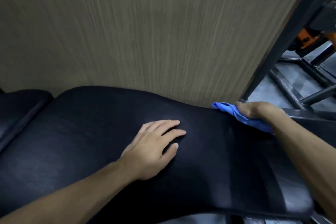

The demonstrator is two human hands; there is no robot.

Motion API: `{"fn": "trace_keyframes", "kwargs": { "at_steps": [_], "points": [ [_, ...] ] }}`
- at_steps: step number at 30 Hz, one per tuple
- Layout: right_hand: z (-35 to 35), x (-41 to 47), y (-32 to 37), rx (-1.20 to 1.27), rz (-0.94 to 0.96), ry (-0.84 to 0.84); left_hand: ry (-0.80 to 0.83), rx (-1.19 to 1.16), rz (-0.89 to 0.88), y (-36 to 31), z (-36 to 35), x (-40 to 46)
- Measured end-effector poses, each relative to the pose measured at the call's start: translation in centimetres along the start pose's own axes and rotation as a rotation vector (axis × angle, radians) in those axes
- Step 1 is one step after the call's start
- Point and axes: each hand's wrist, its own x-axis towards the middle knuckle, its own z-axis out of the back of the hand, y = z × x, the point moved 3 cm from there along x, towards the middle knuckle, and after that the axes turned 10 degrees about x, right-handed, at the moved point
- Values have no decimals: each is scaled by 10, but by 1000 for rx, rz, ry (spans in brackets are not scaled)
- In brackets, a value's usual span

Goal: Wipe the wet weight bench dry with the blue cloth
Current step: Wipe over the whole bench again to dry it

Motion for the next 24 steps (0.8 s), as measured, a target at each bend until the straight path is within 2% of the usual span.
{"fn": "trace_keyframes", "kwargs": {
  "at_steps": [2, 5, 7, 10, 12, 14, 18, 21, 24],
  "points": [
    [-4, 15, 3, 23, 14, 39, -10, -4, 8, -1, 0, 1],
    [-7, -57, 62, -44, 101, 26, -17, 4, 6, -1, 0, 0],
    [-28, -86, 107, -69, 223, -1, -24, 24, -2, -1, 1, 1],
    [-66, -128, 168, -64, 505, -40, -28, 25, -16, -2, 3, 0],
    [-73, -132, 169, -24, 584, -36, -26, 14, -26, -1, 5, -1],
    [-55, -122, 132, -2, 551, -31, -15, 13, -38, -1, 4, -2],
    [-14, -100, 47, 47, 311, -100, -8, -18, -44, -1, 4, -3],
    [-12, -89, 45, -6, 207, -112, -14, -23, -42, -1, 3, -2],
    [-23, -96, 89, -94, 168, -96, 51, -44, -58, 1, 4, 0]
  ]
}}
